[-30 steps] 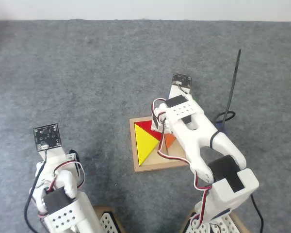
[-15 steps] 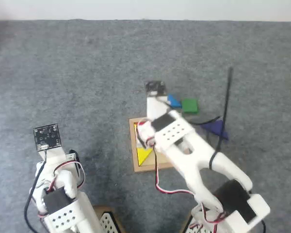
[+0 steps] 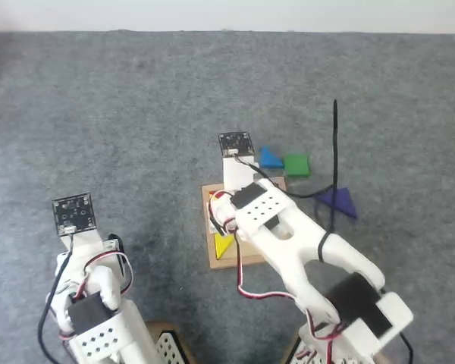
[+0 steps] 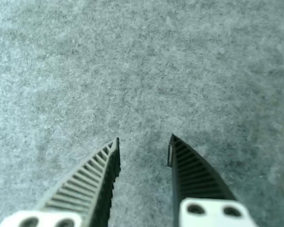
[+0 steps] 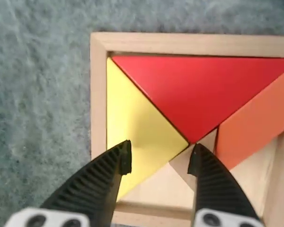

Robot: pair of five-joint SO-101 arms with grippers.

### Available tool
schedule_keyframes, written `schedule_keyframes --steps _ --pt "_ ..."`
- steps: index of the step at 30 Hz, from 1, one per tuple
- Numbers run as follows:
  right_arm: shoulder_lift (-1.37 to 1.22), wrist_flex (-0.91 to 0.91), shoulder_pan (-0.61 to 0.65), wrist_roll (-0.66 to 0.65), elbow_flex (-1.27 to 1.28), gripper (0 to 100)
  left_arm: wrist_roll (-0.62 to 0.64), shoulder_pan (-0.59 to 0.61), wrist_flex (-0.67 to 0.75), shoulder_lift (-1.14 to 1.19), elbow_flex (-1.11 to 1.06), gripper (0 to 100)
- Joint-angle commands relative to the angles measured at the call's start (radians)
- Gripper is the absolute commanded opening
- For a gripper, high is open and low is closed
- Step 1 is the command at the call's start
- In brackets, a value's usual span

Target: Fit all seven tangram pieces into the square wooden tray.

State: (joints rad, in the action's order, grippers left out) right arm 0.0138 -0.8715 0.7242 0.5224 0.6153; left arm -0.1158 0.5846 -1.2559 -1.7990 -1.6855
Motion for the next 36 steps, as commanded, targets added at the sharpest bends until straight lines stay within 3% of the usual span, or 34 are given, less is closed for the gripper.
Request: schedule_keyframes --steps 1,14,24,29,36 --pt "-0.065 0.019 -0.067 -0.028 -0.057 19.7 0.008 0.008 -0.005 -0.018 0.004 17" --pt "-0.120 0.010 -0.111 -0.080 -0.189 19.5 0.008 0.008 -0.005 -0.018 0.004 17" --pt "0.228 -0.165 -0.113 -0.098 -0.187 19.5 0.008 0.008 -0.005 -0.018 0.004 17" --pt "0.417 -0.291 -0.156 -0.258 -0.112 19.5 0.008 0.008 -0.005 -0.018 0.004 17" --pt "0.576 -0.314 -0.530 -0.647 0.074 19.5 0.008 0.008 -0.005 -0.018 0.004 17"
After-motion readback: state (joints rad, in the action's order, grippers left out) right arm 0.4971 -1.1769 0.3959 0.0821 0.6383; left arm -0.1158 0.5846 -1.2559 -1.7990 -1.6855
